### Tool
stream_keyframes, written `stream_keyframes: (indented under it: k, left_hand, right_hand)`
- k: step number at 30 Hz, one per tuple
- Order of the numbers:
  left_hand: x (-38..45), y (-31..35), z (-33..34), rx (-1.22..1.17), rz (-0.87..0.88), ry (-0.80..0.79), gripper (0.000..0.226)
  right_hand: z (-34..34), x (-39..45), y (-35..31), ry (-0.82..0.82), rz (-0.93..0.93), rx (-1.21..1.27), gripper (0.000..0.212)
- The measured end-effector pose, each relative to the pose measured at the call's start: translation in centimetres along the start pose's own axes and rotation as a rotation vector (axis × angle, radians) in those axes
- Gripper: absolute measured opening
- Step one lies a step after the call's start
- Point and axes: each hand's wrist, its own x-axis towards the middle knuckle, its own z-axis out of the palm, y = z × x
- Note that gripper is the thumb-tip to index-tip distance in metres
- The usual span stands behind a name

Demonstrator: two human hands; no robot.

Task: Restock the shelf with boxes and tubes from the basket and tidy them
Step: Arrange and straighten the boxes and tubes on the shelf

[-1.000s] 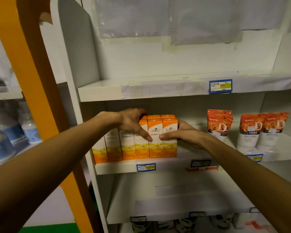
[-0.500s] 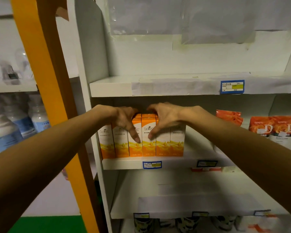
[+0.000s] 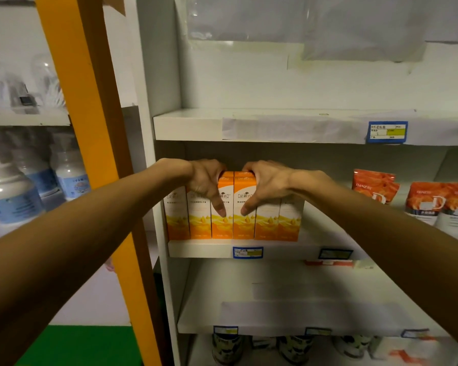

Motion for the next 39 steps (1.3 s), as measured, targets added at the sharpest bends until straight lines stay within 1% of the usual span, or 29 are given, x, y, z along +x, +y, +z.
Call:
stream_keyframes:
  k: [10, 16, 19, 22, 24, 28, 30, 35, 37, 39]
  left_hand:
    - [0.0, -0.1, 0.0, -0.025, -0.021, -0.016, 0.071]
    - [0.1, -0.1, 0.2, -0.009, -0.017, -0.005, 0.072]
    - [0.0, 0.0, 0.3, 0.009, -0.016, 0.000, 0.076]
    - [-0.1, 0.1, 0.3, 0.007, -0.016, 0.012, 0.085]
    - [-0.3, 0.1, 0.3, 0.002, -0.012, 0.022, 0.092]
    - [-0.7, 0.6, 0.3, 0.007, -0.004, 0.045, 0.097]
    - [-0.9, 1.0, 0.1, 0.004, 0.005, 0.069, 0.102]
    - [-1.1, 2.8, -0.3, 0.016, 0.008, 0.146, 0.133]
    - [-1.2, 4.1, -0.2, 0.039, 0.022, 0.177, 0.133]
    - [-1.0, 5.5, 0.0, 0.097, 0.044, 0.215, 0.126]
  right_hand:
    - [-0.1, 0.0, 0.0, -0.037, 0.019, 0.033, 0.078]
    - [-0.1, -0.2, -0.2, -0.034, 0.012, -0.004, 0.080]
    - [-0.4, -0.6, -0.6, -0.033, 0.000, -0.055, 0.082]
    - [-0.6, -0.9, -1.1, -0.041, 0.001, -0.108, 0.084]
    - [-0.7, -1.1, -1.3, -0.029, -0.005, -0.158, 0.091]
    - [-1.1, -2.1, -1.1, 0.059, -0.006, -0.266, 0.120]
    - [-1.7, -3.1, -0.8, 0.111, -0.006, -0.289, 0.125]
    - [-3.3, -5.8, 0.6, 0.191, 0.012, -0.298, 0.116]
    - [-4.1, -7.0, 1.8, 0.210, 0.040, -0.309, 0.112]
    - [-4.7, -8.3, 3.2, 0.230, 0.074, -0.303, 0.109]
